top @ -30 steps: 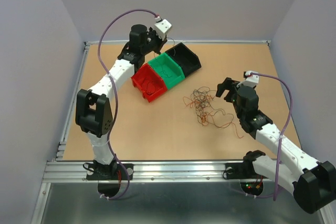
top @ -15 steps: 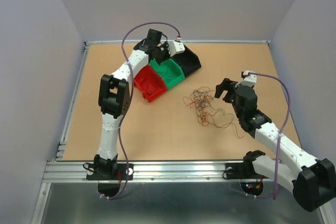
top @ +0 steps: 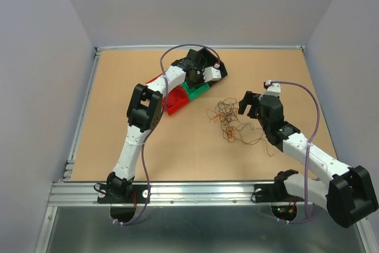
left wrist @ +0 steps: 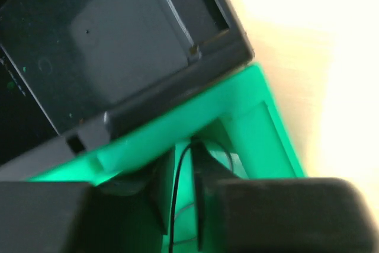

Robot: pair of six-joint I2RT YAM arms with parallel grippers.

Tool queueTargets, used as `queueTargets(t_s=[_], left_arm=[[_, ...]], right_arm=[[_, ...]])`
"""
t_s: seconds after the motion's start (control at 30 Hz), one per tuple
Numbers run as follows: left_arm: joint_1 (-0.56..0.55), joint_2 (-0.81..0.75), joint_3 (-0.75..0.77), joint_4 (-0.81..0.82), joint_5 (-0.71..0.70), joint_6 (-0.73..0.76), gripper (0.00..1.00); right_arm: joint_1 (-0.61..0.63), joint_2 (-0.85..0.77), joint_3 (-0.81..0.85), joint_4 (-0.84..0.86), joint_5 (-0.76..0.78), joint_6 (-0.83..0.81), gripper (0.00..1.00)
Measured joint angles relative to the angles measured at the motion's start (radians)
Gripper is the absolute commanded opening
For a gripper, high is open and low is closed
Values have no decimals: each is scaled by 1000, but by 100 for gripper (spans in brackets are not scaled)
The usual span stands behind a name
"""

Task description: Untangle the cables

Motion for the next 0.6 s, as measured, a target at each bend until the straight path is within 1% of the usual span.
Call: queueTargets(t_s=[0.13,0.23,0.43,0.6], left_arm=[[18,-69,-77,44,8,-15,48],[35,-177,-119,77,21,-30,55],[51,-390,-121,156,43,-64,59],[53,-473,-152,225,48,-118,59]], right_arm=[[0,3,0,0,-13,-5,90],[0,3,0,1,-26,-7,90],[0,51,7,1,-85,-21,90],[0,101,22,-6,-169,-45,90]])
